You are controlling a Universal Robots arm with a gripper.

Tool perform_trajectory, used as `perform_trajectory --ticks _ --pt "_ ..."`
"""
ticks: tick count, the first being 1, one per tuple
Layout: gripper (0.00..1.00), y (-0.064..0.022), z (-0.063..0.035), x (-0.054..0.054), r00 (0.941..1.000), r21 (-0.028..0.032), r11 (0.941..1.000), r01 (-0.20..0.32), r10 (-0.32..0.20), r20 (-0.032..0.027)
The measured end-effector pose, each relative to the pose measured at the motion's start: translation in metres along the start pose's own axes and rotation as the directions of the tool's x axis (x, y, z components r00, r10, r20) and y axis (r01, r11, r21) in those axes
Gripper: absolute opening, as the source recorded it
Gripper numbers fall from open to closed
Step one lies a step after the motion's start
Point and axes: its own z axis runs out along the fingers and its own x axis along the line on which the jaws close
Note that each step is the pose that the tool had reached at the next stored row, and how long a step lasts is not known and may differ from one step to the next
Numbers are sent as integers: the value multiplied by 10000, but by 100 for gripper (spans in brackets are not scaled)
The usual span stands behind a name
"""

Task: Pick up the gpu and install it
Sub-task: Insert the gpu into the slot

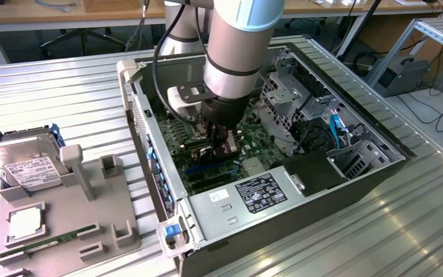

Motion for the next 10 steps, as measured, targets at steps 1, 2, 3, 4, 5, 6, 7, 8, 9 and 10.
perform_trajectory --ticks 1,2,3,4,5,6,7,8,9,10 --pt "27 4 3 0 10000 -1 10000 -2 2 -1" --pt "27 9 10 0 10000 2 10000 -1 1 2" --pt "27 18 16 1 10000 2 10000 -2 2 1" --pt "27 23 21 1 10000 1 10000 -1 1 -2" --pt "27 29 26 1 10000 1 10000 -1 1 -1" --pt "27 32 32 2 10000 1 10000 -1 1 -1" --pt "27 35 38 2 10000 1 10000 -1 1 -4" --pt "27 36 41 3 10000 0 10000 -1 1 -4" --pt "27 37 43 2 10000 1 10000 -1 1 -1" --pt "27 37 43 2 10000 1 10000 -1 1 0"
